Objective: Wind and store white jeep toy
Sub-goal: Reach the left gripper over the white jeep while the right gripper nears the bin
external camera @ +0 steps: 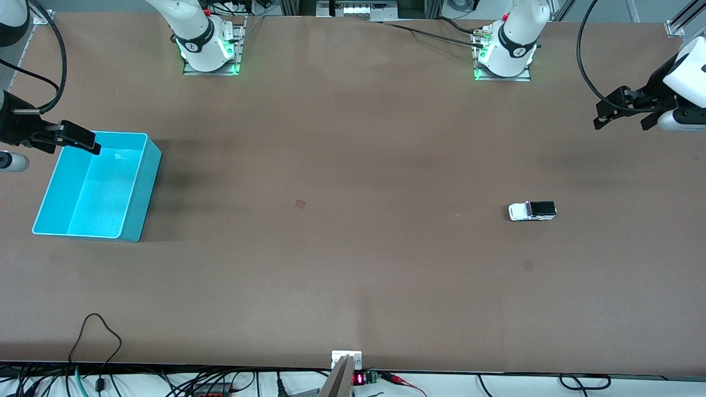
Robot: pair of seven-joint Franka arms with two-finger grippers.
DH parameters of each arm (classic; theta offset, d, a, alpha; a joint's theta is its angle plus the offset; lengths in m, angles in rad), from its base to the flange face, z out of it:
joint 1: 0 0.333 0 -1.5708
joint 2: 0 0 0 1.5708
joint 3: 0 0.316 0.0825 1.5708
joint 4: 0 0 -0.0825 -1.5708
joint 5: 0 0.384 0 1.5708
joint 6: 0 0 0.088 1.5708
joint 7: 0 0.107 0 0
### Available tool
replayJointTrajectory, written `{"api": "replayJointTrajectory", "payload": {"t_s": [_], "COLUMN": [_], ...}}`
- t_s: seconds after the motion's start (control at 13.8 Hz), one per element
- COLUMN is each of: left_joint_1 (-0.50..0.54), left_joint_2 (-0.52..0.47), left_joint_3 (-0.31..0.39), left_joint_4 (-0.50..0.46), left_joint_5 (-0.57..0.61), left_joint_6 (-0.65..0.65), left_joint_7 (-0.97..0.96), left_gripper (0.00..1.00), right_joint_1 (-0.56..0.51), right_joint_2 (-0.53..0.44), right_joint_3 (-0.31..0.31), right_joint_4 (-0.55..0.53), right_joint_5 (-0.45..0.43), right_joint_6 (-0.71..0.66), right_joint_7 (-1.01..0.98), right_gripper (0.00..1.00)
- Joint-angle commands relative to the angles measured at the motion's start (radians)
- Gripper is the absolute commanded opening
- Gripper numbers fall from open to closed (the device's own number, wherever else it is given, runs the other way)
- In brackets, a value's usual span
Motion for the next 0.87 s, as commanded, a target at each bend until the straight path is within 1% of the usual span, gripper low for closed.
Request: {"api": "replayJointTrajectory", "payload": {"t_s": [0.0, 0.22, 0.36, 0.44, 0.58, 0.65, 0.8], "left_joint_1": [0.012, 0.014, 0.012, 0.012, 0.006, 0.001, 0.000], "left_joint_2": [-0.028, -0.022, 0.010, 0.030, 0.061, 0.095, 0.185], "left_joint_3": [-0.011, -0.009, -0.009, -0.011, -0.013, -0.013, -0.013], "left_joint_4": [-0.025, -0.026, -0.034, -0.058, -0.133, -0.147, -0.128], "left_joint_5": [0.025, 0.025, 0.026, 0.028, 0.028, 0.028, 0.031], "left_joint_6": [-0.007, -0.005, -0.001, 0.034, 0.149, 0.182, 0.188], "left_joint_7": [0.016, 0.019, 0.019, 0.019, 0.020, 0.043, 0.115], "left_gripper": [1.00, 1.00, 1.00, 1.00, 1.00, 1.00, 1.00], "right_joint_1": [-0.004, -0.004, -0.004, -0.004, -0.004, -0.002, -0.002], "right_joint_2": [-0.008, -0.008, -0.008, -0.008, -0.002, 0.004, 0.013], "right_joint_3": [0.005, 0.005, 0.005, 0.005, 0.005, 0.006, 0.006], "right_joint_4": [-0.001, -0.001, -0.001, -0.001, -0.001, 0.001, 0.001], "right_joint_5": [0.006, 0.006, 0.006, 0.006, 0.009, 0.006, 0.007], "right_joint_6": [0.001, 0.001, 0.001, 0.001, 0.002, 0.001, -0.001], "right_joint_7": [0.005, 0.005, 0.005, 0.006, -0.008, -0.008, -0.011], "right_gripper": [1.00, 1.00, 1.00, 1.00, 1.00, 1.00, 1.00]}}
